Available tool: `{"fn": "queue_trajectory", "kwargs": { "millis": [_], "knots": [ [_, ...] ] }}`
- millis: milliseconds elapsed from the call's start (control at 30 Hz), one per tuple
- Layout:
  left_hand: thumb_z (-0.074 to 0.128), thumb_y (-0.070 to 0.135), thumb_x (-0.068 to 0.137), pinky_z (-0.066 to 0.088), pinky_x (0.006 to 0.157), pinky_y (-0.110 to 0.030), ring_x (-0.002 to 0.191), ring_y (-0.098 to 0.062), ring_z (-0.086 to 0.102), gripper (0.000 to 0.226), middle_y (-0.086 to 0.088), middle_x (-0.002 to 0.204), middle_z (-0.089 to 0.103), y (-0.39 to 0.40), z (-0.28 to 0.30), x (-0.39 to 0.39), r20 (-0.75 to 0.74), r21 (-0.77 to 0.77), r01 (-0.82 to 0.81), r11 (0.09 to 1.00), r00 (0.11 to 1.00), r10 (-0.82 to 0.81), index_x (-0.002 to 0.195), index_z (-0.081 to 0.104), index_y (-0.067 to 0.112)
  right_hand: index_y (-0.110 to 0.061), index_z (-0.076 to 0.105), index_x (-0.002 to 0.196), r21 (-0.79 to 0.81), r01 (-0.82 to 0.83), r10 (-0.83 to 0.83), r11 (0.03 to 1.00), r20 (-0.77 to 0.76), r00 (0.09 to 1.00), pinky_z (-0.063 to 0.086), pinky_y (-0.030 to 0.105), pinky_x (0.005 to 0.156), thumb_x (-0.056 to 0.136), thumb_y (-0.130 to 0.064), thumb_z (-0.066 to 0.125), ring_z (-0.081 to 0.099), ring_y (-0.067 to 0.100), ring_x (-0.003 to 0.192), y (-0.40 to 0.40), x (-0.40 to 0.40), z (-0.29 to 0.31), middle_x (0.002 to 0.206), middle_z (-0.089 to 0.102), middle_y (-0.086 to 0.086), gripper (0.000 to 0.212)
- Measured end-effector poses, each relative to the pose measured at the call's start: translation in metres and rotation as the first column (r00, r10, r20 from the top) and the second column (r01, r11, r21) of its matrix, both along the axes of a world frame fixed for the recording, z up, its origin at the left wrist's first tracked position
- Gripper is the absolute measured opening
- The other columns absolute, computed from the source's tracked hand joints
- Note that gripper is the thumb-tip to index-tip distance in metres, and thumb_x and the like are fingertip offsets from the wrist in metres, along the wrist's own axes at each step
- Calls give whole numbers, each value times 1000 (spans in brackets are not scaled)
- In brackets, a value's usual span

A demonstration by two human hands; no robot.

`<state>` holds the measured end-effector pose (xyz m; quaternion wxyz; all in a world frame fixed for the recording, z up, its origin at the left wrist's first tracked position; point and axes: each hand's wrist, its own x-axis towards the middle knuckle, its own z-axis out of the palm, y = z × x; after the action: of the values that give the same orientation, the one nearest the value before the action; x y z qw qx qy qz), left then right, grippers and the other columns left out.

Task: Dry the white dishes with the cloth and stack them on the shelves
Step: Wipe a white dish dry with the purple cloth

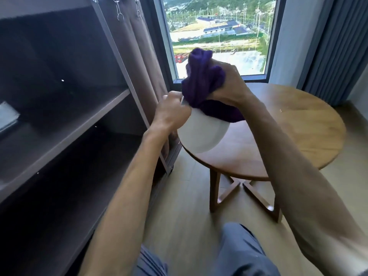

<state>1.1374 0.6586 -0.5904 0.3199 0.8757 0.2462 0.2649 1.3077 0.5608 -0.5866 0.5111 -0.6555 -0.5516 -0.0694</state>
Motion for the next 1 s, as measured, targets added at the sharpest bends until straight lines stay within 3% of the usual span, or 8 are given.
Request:
{"fn": "queue_trajectory", "kwargs": {
  "millis": [167, 400, 467, 567, 633, 733, 900, 1000],
  "knots": [
    [61, 12, 69, 50, 68, -26, 83, -11, 68, 36, 14, 83, 73, 11, 0, -17, 353, -247, 92, 965, 936, 1, 98, 77, 27, -18, 60, 74, 249, 21, 57, 968, -302, 952, 46, 30, 64, 57, -16, 83, 51, 11, 70, 0, -5, -18, 72, 58, -5, 28],
    [51, 0, 60, 60, 84, -47, 119, -40, 57, 90, -22, 138, 52, -16, -67, -21, 594, -594, 307, 744, 790, 148, 149, 41, 14, -15, 70, 81, 122, 221, 12, 968, -898, 440, 58, 32, 62, 43, -14, 81, 71, 19, 77, 5, -6, -59, 76, 73, -3, 39],
    [49, 0, 57, 58, 73, -27, 111, -29, 57, 91, -15, 128, 54, -15, -66, -14, 531, -537, 233, 811, 840, 111, 146, 46, 19, -15, 71, 89, -41, 186, -125, 982, -875, 468, 62, 38, 73, 50, -15, 81, 72, 25, 91, 4, 1, -61, 90, 74, 3, 41],
    [46, -4, 61, 53, 64, -16, 96, -7, 63, 81, -3, 111, 63, -10, -56, -2, 409, -397, 198, 896, 912, -20, 137, 58, 20, -15, 68, 86, -243, 183, -289, 953, -541, 789, 59, 41, 82, 58, -12, 84, 68, 26, 92, -1, 14, -48, 91, 72, 6, 32],
    [43, -9, 64, 49, 59, -14, 76, 3, 64, 69, 12, 91, 68, -7, -46, 7, 296, -336, 217, 916, 948, -116, 125, 66, 14, -20, 65, 84, -267, 121, -185, 956, -227, 956, 56, 42, 79, 60, -11, 86, 65, 23, 84, -4, 14, -30, 84, 69, 6, 32],
    [42, 2, 56, 40, 56, -15, 54, 6, 46, 29, 23, 58, 51, -7, -27, 14, 162, -398, 214, 892, 973, -161, 80, 51, 14, -18, 61, 82, -187, -60, 61, 981, -1, 998, 53, 39, 72, 63, -16, 83, 61, 26, 75, -7, 9, -14, 77, 66, 5, 29],
    [65, 10, 66, 48, 91, -49, 106, -38, 59, 66, -20, 120, 62, 25, -13, 7, 368, -513, 545, 663, 837, -404, 131, 55, 11, -7, 66, 78, 93, 12, 23, 996, -371, 928, 51, 35, 67, 56, -1, 78, 58, 16, 71, -14, 16, -25, 74, 65, 5, 26],
    [62, 10, 73, 56, 88, -48, 113, -38, 64, 69, -16, 125, 66, 4, -45, -3, 515, -559, 506, 657, 833, -203, 141, 54, 11, -11, 67, 72, 224, 204, 47, 953, -773, 633, 55, 32, 61, 50, 1, 77, 63, 16, 68, -8, 13, -44, 71, 67, 0, 28]
  ]
}}
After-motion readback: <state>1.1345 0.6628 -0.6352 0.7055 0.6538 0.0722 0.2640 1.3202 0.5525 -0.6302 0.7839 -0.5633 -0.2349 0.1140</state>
